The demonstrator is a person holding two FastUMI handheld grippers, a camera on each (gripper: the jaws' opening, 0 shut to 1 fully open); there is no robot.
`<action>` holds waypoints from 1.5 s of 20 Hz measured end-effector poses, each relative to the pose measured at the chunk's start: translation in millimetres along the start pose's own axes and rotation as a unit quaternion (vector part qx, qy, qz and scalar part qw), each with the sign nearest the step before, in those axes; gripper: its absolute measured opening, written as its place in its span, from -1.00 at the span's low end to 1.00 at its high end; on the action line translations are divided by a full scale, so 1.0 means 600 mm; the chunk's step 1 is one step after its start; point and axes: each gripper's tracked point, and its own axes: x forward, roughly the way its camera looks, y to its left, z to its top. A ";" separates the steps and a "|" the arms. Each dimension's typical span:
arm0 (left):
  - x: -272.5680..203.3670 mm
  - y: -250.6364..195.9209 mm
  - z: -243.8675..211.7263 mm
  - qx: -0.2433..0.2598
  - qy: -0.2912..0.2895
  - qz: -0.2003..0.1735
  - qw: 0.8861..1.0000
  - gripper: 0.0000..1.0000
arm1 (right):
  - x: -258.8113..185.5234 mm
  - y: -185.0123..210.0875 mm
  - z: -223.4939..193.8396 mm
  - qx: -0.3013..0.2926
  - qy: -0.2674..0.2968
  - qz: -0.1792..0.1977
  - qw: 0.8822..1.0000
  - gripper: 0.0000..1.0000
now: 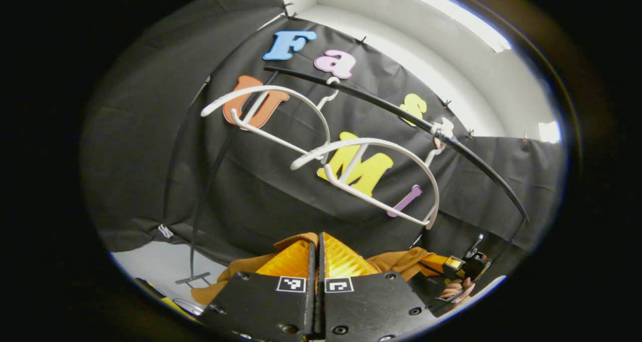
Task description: Grasp the clothes on the hanger with both hands and then place them into the laundry hamper below.
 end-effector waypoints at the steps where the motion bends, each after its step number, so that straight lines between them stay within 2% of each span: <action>1: -0.005 -0.009 0.000 0.003 -0.001 -0.006 1.000 -1.00 | -0.003 0.008 -0.010 -0.006 0.004 0.002 1.000 -0.89; 6: -0.015 -0.075 -0.003 0.022 0.001 -0.047 0.999 -1.00 | -0.020 0.067 -0.053 -0.035 0.033 0.032 0.998 -0.89; 7: -0.017 -0.088 0.000 0.026 0.000 -0.054 0.998 -0.82 | -0.023 0.082 -0.061 -0.040 0.040 0.039 0.998 -0.89; 9: -0.023 -0.115 0.006 0.034 -0.004 -0.071 0.997 -0.82 | -0.027 0.103 -0.078 -0.052 0.050 0.050 0.996 -0.95; 10: -0.024 -0.128 0.006 0.038 -0.003 -0.080 0.996 -1.00 | -0.032 0.113 -0.087 -0.055 0.054 0.056 0.996 -0.89; 11: -0.033 -0.141 0.002 0.041 -0.001 -0.084 0.996 -1.00 | -0.034 0.126 -0.096 -0.057 0.062 0.064 0.994 -0.89; 12: -0.036 -0.153 0.001 0.045 0.002 -0.093 0.995 -0.82 | -0.038 0.138 -0.107 -0.060 0.067 0.071 0.993 -0.89; 14: -0.040 -0.172 -0.002 0.058 0.005 -0.103 0.993 -0.82 | -0.043 0.161 -0.126 -0.070 0.078 0.085 0.991 -0.89; 15: -0.042 -0.179 -0.007 0.063 0.008 -0.107 0.992 -1.00 | -0.044 0.168 -0.134 -0.074 0.084 0.090 0.990 -0.89; 19: -0.040 -0.205 -0.012 0.061 0.017 -0.123 0.990 -1.00 | -0.040 0.195 -0.159 -0.088 0.099 0.103 0.986 -0.89; 22: -0.037 -0.205 -0.028 0.070 0.030 -0.123 0.989 -1.00 | -0.044 0.188 -0.185 -0.101 0.112 0.098 0.984 -0.89; 25: -0.033 -0.192 -0.063 0.074 0.055 -0.119 0.989 -1.00 | -0.042 0.151 -0.210 -0.104 0.126 0.076 0.984 -0.89; 26: -0.032 -0.185 -0.076 0.073 0.062 -0.117 0.989 -0.82 | -0.037 0.139 -0.221 -0.101 0.134 0.069 0.983 -0.89; 28: -0.029 -0.171 -0.100 0.073 0.078 -0.111 0.988 -0.82 | -0.030 0.112 -0.245 -0.093 0.150 0.054 0.983 -0.89; 29: -0.030 -0.163 -0.113 0.071 0.088 -0.109 0.988 -1.00 | -0.026 0.097 -0.257 -0.086 0.158 0.045 0.983 -0.89; 30: -0.030 -0.155 -0.127 0.065 0.098 -0.108 0.987 -1.00 | -0.020 0.084 -0.265 -0.078 0.166 0.040 0.982 -0.89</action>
